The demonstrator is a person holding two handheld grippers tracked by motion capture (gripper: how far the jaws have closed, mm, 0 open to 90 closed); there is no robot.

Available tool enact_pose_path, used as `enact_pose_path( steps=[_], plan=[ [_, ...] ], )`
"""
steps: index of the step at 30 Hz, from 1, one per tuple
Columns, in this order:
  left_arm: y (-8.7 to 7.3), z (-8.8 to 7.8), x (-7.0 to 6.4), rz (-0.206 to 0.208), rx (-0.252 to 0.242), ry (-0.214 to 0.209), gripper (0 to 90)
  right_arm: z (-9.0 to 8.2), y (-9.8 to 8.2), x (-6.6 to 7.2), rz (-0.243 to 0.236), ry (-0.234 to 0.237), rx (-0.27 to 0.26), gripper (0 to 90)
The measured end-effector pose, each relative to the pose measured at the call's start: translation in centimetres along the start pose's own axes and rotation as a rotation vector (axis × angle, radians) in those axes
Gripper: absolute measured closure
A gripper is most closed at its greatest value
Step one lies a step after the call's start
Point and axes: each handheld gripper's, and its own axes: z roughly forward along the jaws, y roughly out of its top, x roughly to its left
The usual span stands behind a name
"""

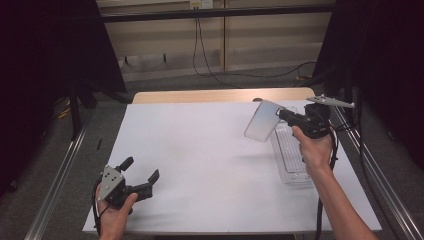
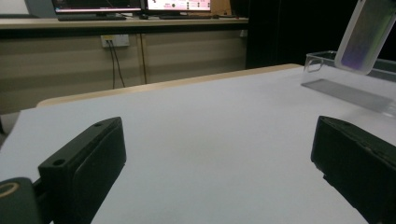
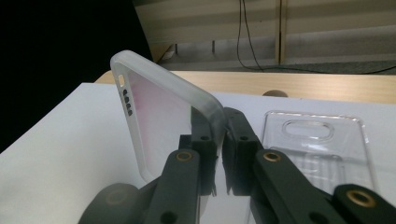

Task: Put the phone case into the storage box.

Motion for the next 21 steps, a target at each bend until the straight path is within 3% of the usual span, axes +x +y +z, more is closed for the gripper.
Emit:
enact_pose_path(
  steps=[2,9,21],
  plan=[
    [-0.1,-0.1,0.1,-0.024,0.014,-0.008,3.3,-0.1,0.4,-0.2,-0.016,-0.02,-0.006,84.6],
    [-0.3,-0.4,-0.2,0.008,0.02,0.001,3.0,-0.4,1.7,-1.2,-0.021,-0.053,-0.019,84.6],
    [-0.2,-0.2,-0.3,0.007,0.02,-0.029,1.9,-0.8,3.4,-2.9,-0.055,-0.12,-0.033,84.6]
  ],
)
